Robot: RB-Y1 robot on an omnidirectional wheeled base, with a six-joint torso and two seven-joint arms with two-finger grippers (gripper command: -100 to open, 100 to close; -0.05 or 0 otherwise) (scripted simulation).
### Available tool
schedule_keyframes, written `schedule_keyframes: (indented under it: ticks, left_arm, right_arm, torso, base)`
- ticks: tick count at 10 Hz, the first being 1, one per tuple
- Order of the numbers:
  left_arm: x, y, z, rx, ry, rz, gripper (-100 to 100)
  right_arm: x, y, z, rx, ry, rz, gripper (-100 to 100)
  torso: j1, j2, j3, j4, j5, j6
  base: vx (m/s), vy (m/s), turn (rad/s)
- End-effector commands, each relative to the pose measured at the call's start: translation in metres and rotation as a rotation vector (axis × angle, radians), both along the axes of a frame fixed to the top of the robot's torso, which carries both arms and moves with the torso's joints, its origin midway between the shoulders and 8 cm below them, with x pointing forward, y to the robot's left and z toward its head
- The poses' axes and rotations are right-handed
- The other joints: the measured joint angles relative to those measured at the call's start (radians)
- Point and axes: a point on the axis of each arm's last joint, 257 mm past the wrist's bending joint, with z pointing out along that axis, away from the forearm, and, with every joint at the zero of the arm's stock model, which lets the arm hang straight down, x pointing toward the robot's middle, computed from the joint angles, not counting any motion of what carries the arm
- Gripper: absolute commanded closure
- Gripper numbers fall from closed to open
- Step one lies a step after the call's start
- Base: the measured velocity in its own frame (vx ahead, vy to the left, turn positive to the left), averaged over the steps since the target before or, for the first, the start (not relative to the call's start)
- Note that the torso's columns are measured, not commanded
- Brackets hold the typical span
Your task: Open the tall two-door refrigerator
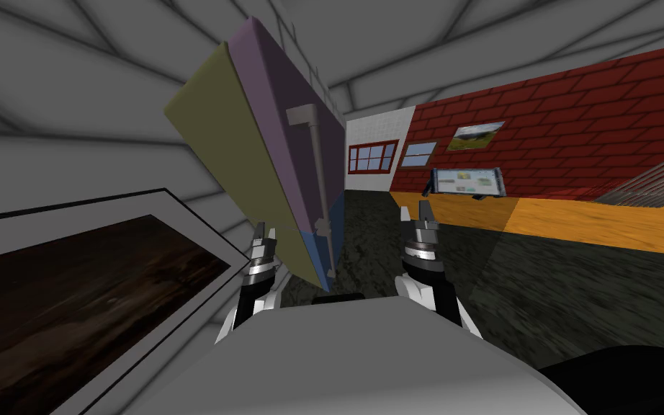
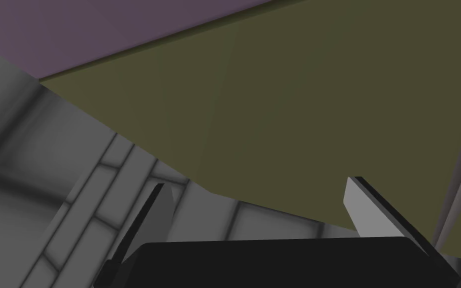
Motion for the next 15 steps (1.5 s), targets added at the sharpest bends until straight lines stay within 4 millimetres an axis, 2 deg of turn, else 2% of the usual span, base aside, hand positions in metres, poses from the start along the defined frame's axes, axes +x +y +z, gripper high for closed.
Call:
schedule_keyframes:
  ticks: [1,9,10,12,13,14,15]
  left_arm:
    - [0.0,0.0,0.0,0.0,0.0,0.0,0]
    - [0.0,0.0,0.0,0.0,0.0,0.0,0]
    - [0.007,-0.004,0.002,0.034,0.002,-0.023,-100]
    - [0.023,-0.008,0.005,0.08,0.006,-0.048,-100]
    - [0.033,-0.008,0.004,0.1,0.018,-0.053,-100]
    - [0.035,-0.011,0.013,0.101,-0.005,-0.06,-100]
    - [0.046,-0.009,0.01,0.118,0.013,-0.06,-100]
  right_arm:
    - [0.0,0.0,0.0,0.0,0.0,0.0,0]
    - [0.0,0.0,0.0,0.0,0.0,0.0,0]
    - [0.0,0.0,0.0,0.0,0.0,0.0,0]
    - [0.0,0.0,0.0,0.0,0.0,0.0,0]
    - [0.0,0.0,0.0,0.0,0.0,0.0,0]
    - [0.0,0.0,0.0,0.0,0.0,0.0,0]
    - [0.0,0.0,0.0,0.0,0.0,0.0,0]
  torso:
    - [0.0,0.04,-0.082,0.041,0.0,0.0]
    - [0.0,0.618,-1.234,0.617,0.0,0.0]
    - [0.0,0.691,-1.382,0.691,0.0,0.0]
    - [0.001,0.735,-1.47,0.734,0.0,0.0]
    - [0.001,0.738,-1.475,0.737,0.0,0.0]
    - [0.001,0.739,-1.475,0.738,0.0,0.0]
    - [-0.001,0.738,-1.476,0.738,0.0,0.0]
  base:
    - [0.0,0.0,0.0]
    - [0.0,0.0,0.0]
    - [-0.008,0.002,0.011]
    - [-0.03,0.014,0.014]
    - [-0.051,0.02,0.021]
    - [-0.041,0.013,0.007]
    - [-0.038,0.012,0.017]
